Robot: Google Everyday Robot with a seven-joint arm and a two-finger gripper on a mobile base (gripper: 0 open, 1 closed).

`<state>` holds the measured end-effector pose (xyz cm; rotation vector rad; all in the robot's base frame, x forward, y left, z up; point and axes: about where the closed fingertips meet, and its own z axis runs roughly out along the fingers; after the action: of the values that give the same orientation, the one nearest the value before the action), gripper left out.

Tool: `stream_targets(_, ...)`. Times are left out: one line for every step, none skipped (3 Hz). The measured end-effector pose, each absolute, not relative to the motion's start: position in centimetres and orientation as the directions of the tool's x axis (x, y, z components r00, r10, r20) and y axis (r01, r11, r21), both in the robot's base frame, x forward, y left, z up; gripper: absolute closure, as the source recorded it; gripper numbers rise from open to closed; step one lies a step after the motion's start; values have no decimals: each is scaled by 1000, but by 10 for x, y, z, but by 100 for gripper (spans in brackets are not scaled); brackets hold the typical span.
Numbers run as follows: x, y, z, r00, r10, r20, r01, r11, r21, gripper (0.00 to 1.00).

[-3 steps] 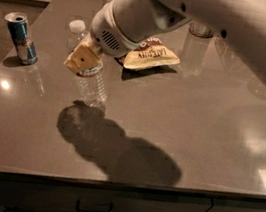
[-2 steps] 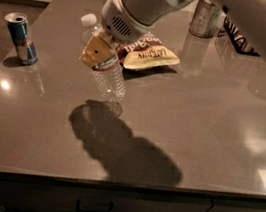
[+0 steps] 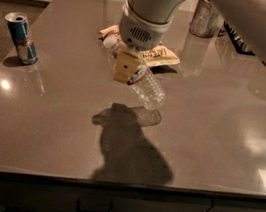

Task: Knock water bottle over

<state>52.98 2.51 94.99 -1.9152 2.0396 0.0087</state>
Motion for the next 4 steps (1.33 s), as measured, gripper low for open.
stream_targets(524,13,938,6,-991,-136,-970,27,-240,100)
stream_targets(522,16,927,61,-997,-37,-968,-51,-244,100)
stream_targets(519,28,914,104,-993,55,-967,-114,-227,100)
stream_targets(519,44,904,126,-984,128,-967,-150,-204,100)
